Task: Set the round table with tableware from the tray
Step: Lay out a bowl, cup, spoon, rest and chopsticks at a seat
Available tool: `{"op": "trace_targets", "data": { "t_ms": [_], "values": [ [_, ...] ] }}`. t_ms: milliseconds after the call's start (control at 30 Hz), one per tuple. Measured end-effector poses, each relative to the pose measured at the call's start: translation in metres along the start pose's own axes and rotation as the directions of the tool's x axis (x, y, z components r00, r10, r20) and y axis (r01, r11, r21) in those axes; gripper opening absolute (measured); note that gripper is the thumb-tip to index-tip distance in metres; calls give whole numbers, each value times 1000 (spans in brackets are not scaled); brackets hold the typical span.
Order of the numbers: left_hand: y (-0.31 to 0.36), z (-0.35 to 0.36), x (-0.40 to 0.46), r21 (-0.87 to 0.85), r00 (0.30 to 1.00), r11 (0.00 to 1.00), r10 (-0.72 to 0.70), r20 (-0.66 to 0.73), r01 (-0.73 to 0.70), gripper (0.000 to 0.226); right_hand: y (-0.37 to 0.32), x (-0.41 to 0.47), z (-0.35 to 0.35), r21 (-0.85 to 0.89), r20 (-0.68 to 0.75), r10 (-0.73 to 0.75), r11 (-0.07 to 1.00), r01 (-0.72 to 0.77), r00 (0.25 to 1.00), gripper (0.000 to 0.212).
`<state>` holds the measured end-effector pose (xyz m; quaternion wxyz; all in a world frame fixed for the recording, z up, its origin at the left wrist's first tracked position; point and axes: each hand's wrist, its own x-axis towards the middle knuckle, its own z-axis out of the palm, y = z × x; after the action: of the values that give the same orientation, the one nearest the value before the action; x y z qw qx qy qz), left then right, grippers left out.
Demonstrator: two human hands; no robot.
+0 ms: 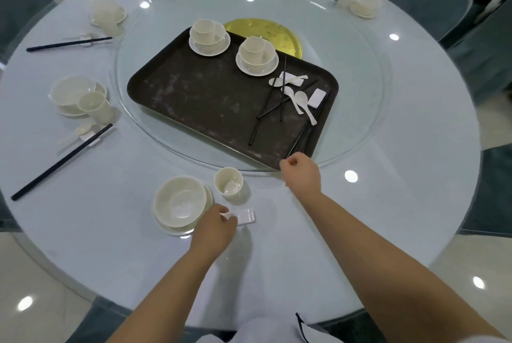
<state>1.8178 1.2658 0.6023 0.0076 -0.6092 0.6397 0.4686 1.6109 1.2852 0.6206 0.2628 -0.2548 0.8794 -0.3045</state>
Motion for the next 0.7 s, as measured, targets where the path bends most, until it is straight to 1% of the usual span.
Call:
{"op": "trace_targets", "data": {
  "t_ms": [33,100,200,300,367,467,567,700],
  "values": [
    [4,-1,2,5,1000,1000,11,-17,-11,27,-4,10,-7,-29,-45,-23,999,22,999,13],
    [12,-3,6,7,999,999,38,-33,-38,19,-11,29,-15,-114,-69,-53,992,45,996,21],
    [24,-6,10,-25,997,998,65,-33,-66,14,-16,51,-16,-269,-15,-21,963,16,1000,29],
    [31,-7,12,-113,998,991,63,-27,-65,12,-17,63,-8,-366,60,35,931,-10,998,35],
    [33,-7,12,-154,998,986,62,-22,-65,11,-16,67,-2,-422,79,62,906,-23,995,39],
    [31,-6,11,-192,998,979,62,-8,-62,8,-17,73,4,-459,80,90,887,-43,993,44],
    [27,-5,11,-188,998,980,67,-5,-67,9,-20,78,7,-485,79,96,873,-45,992,51],
    [26,-4,9,-195,997,978,74,0,-72,9,-22,77,13,-533,91,91,846,-29,992,53]
  ]
}}
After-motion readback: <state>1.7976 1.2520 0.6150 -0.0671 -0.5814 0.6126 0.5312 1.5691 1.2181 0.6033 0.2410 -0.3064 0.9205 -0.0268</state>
